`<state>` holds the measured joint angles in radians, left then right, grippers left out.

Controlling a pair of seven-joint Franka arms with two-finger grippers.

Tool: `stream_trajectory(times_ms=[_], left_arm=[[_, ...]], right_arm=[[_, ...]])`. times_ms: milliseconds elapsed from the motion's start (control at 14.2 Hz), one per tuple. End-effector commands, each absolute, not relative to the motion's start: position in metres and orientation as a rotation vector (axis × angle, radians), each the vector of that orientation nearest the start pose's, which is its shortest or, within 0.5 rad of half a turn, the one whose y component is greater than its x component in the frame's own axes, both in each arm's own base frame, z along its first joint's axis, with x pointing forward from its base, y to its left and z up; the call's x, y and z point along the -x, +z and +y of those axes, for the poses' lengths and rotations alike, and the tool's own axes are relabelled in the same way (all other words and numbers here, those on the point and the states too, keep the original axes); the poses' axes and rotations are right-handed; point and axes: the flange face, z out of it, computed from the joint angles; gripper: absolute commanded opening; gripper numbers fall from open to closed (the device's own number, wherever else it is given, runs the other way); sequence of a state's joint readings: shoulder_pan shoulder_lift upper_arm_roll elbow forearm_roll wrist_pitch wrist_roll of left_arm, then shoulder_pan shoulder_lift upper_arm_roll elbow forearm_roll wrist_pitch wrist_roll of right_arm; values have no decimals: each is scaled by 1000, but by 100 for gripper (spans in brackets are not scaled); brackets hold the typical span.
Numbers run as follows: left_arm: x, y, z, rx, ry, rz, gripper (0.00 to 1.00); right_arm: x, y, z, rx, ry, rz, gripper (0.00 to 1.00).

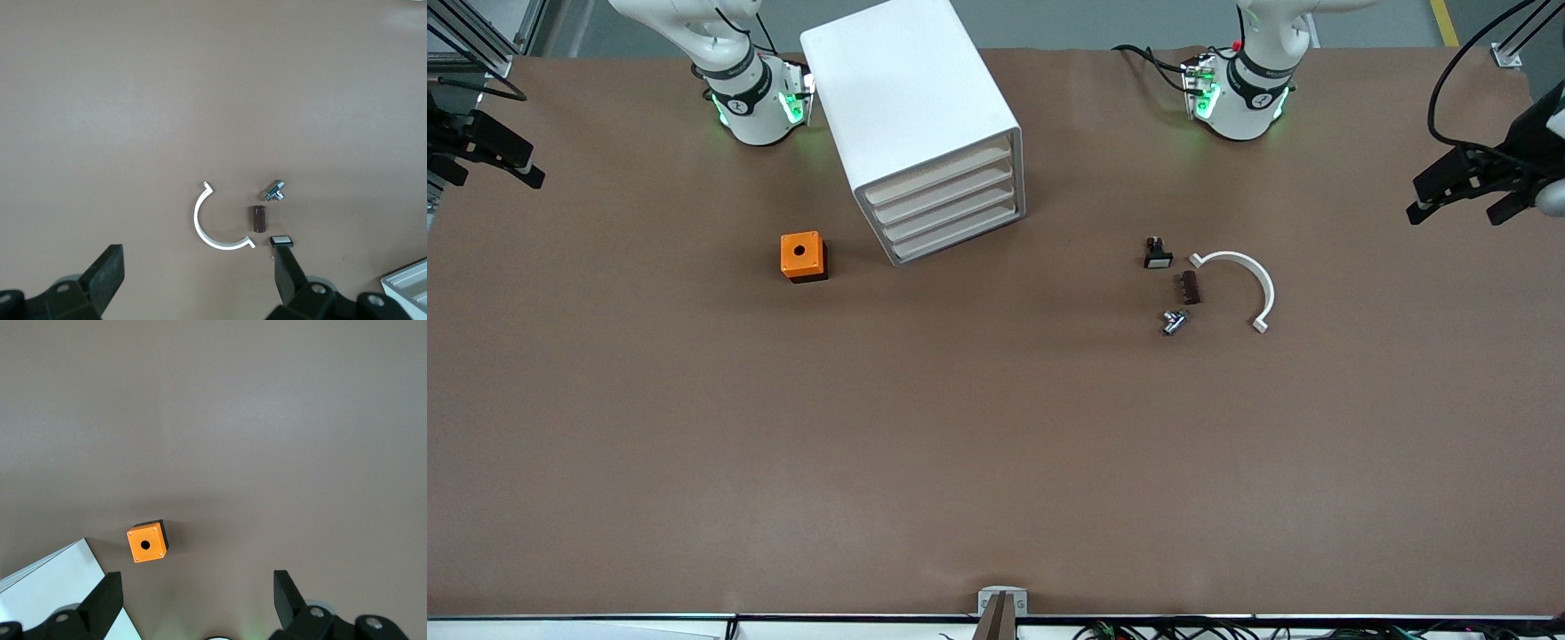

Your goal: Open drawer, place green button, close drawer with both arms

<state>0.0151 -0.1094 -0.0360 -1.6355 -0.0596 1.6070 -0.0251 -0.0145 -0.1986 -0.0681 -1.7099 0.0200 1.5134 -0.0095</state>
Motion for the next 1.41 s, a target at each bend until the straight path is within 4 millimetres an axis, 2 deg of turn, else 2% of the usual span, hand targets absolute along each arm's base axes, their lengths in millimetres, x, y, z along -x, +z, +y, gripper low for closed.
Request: stream_trajectory(times_ms=[0,424,1343], left_arm=[[-518,667,-15,3175,-104,17,99],[-523,654,-18,3179,-33,25,99],[-523,658,-18,3180,-45,20,100]], right_arm=[[-478,660,-38,3091,-30,125,100],[-478,660,-33,3084,-33,115,100],[-476,660,-24,3067,-15,112,100]])
